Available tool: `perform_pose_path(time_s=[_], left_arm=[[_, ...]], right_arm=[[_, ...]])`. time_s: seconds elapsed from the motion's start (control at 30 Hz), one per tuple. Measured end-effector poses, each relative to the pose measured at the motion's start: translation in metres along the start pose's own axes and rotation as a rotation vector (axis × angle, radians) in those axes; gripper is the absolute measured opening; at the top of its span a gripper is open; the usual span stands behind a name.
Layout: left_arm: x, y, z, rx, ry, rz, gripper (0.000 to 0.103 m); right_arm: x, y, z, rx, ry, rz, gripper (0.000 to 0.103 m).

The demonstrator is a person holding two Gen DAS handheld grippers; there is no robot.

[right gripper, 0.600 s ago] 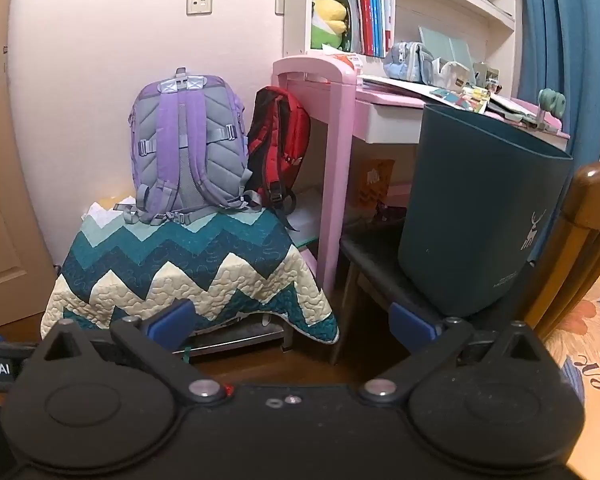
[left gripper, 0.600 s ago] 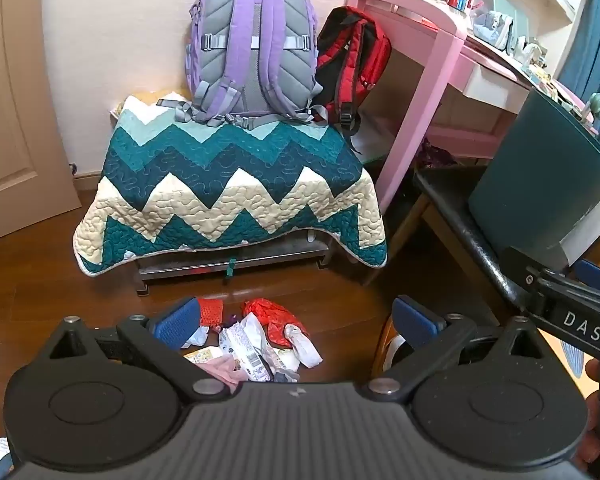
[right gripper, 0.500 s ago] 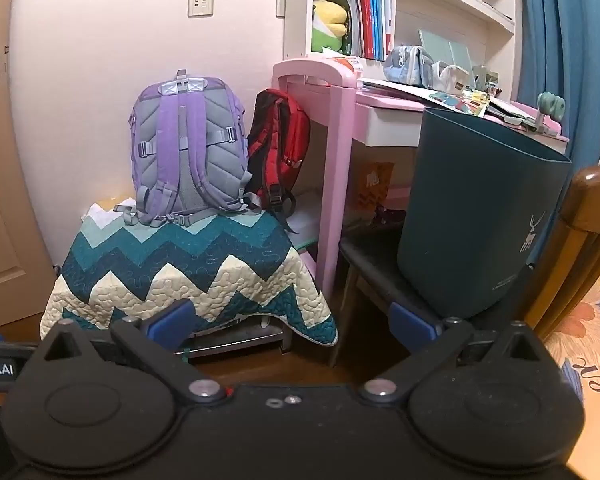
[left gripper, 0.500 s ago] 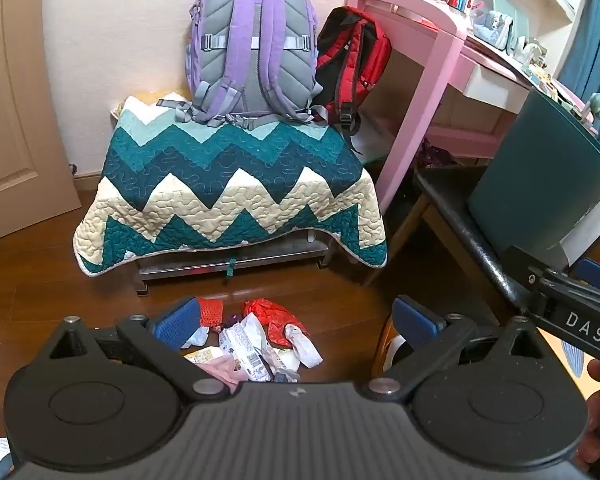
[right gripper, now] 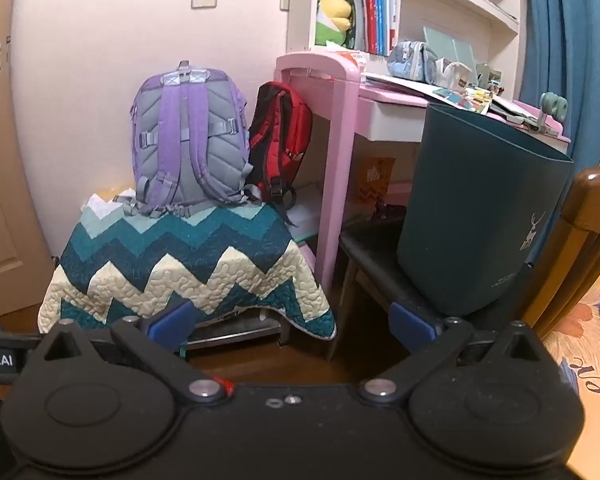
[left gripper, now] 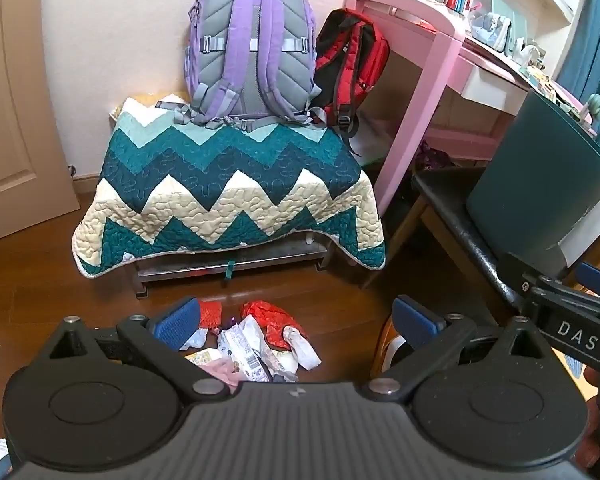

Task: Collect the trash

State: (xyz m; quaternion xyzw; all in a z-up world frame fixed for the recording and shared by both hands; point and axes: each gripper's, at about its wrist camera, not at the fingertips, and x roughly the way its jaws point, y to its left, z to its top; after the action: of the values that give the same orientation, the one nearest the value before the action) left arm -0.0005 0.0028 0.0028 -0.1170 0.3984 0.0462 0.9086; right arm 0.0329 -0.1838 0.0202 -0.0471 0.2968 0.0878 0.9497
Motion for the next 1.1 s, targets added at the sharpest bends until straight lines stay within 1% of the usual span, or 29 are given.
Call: perform_pose_path(time_s=[0.13, 0.33, 0.47, 0.53, 0.67, 0.77, 1.1], left_arm=[[0.001, -0.001, -0.002, -0.001, 0.018, -0.003, 0.103], [-0.001, 0.001, -0.005, -0.012, 0.020, -0.002, 0.103], [-0.004, -0.001, -0.005, -0.006, 0.011, 0.001, 0.103], [-0.004, -0.001, -0.006, -0.005, 0.009, 0.002, 0.103], [-0.005, -0.003, -0.005, -0.007, 0.005, 0.002, 0.103], [-0.005, -0.005, -0.004, -0.002, 0.000, 0.002, 0.103], [0.000, -0.003, 0.000, 0.003, 0.000, -0.001, 0.103]], right_arm=[[-0.001, 0.008, 0.000, -0.041, 0.016, -0.006, 0.103], [0.003, 0.007, 0.003, -0.066, 0.110, 0.014, 0.103], [0.002, 0.005, 0.006, -0.074, 0.148, 0.052, 0.103], [0.001, 0.005, 0.007, -0.089, 0.164, 0.057, 0.103], [-0.003, 0.003, 0.008, -0.115, 0.185, 0.068, 0.103], [-0.007, 0.000, 0.009, -0.118, 0.185, 0.063, 0.103], [-0.011, -0.006, 0.008, -0.086, 0.193, 0.057, 0.103]])
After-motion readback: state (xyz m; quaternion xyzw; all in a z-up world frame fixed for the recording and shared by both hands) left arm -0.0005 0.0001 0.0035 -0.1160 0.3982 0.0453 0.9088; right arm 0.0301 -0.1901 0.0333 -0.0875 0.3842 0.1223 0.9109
